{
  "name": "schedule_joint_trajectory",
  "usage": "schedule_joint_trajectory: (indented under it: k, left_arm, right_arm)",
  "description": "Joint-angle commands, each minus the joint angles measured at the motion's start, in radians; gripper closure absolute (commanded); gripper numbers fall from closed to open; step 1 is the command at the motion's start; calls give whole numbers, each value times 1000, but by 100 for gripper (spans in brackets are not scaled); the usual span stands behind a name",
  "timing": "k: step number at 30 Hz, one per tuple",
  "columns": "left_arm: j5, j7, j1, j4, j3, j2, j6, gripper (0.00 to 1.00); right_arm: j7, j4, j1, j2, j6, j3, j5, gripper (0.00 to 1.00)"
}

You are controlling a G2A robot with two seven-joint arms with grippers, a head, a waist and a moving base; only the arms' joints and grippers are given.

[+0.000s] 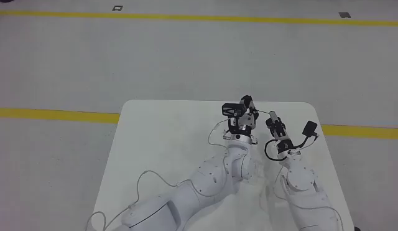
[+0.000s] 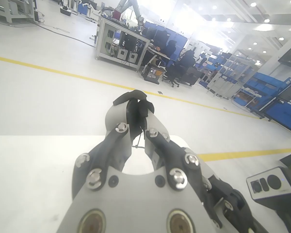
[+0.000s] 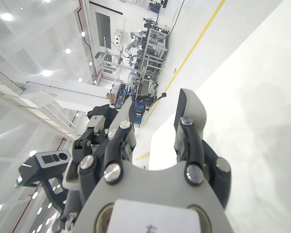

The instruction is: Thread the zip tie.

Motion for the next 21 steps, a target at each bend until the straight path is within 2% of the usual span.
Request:
schedule_joint_trajectory:
  k: [1, 16, 21]
  left_arm:
    - [6, -3, 2, -4, -2, 1, 0, 100]
    - [49, -38, 18, -41, -14, 7, 0, 100]
    - [41, -73, 37, -92, -13, 15, 0, 100]
  right_arm:
    - [2, 0, 1, 0, 1, 0, 1, 64]
    - [3, 0, 2, -2, 5, 3, 1, 66]
    - [6, 2, 4, -3, 5, 3, 1, 67]
